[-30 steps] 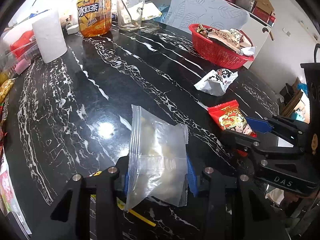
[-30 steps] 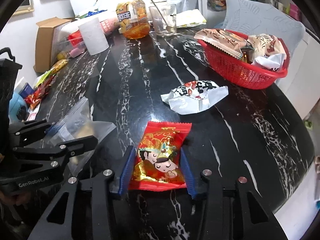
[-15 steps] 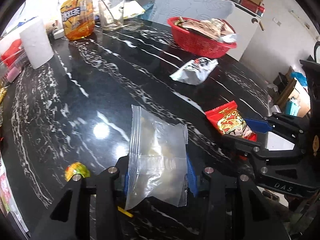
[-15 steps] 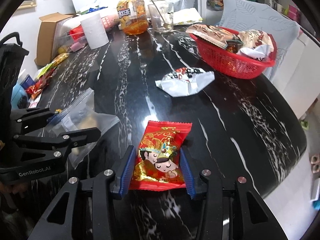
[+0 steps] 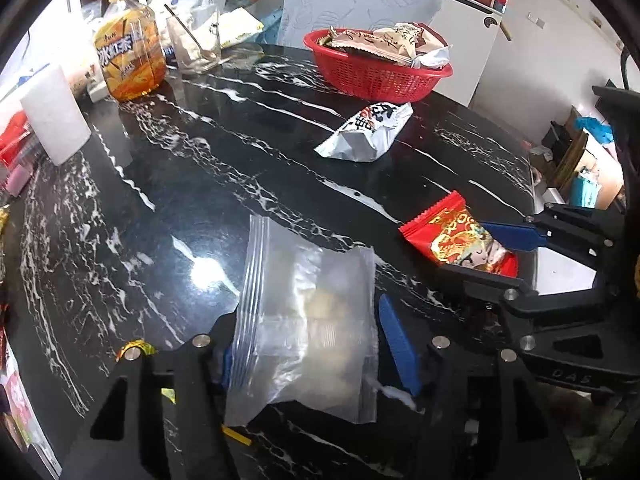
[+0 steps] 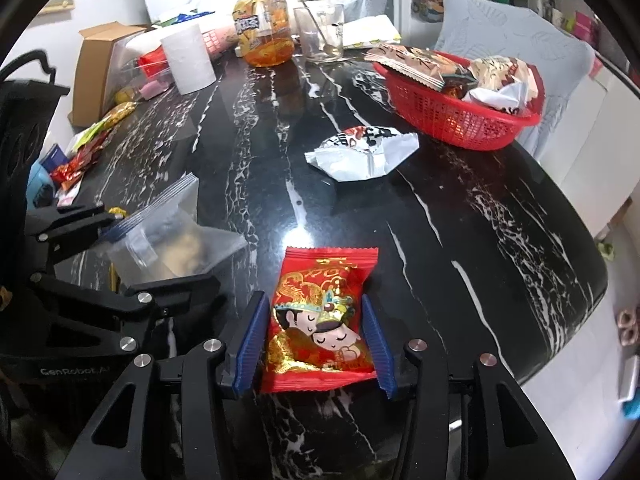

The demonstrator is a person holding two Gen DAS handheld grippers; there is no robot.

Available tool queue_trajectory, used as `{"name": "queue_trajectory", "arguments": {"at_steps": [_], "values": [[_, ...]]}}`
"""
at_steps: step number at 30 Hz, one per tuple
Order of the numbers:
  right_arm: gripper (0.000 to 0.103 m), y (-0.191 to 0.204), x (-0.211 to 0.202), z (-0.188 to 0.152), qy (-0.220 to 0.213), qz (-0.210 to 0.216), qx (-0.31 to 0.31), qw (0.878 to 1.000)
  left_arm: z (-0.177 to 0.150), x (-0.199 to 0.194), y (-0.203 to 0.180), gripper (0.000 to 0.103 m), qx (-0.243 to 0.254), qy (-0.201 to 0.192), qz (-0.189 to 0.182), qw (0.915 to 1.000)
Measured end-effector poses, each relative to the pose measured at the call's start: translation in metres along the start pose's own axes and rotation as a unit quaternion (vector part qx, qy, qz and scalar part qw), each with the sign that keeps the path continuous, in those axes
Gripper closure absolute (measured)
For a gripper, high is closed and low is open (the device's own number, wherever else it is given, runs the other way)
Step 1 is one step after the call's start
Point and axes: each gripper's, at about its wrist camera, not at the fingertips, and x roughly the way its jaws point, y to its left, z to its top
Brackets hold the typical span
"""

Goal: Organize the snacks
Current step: 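Lift both held packets off the table and carry them toward the red basket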

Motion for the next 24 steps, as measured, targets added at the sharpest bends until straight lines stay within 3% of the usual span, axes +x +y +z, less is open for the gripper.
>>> {"name": "queue_trajectory", "arguments": {"at_steps": [2, 3, 12, 24], "values": [[0.059, 0.000, 0.001, 0.000, -0.004, 0.002, -0.002, 1.000, 0.000, -0.001, 0.002, 0.060, -0.004, -0.004, 0.009, 0.9999], [0.060, 0.000, 0.001, 0.000, -0.005, 0.004, 0.001, 1.000, 0.000, -0.001, 0.003, 0.062, -0.006, -0.005, 0.011, 0.9999], [0.067, -0.009, -0.007, -0.002, -0.008, 0.034, 0.017, 0.999, 0.003, -0.005, -0.002, 0.063, -0.021, 0.001, -0.033, 0.9992], [0.072, -0.019, -0.017, -0.004, -0.020, 0.032, 0.036, 0.999, 0.013, -0.011, -0.009, 0.063, -0.013, -0.012, -0.029, 0.9994]]}}
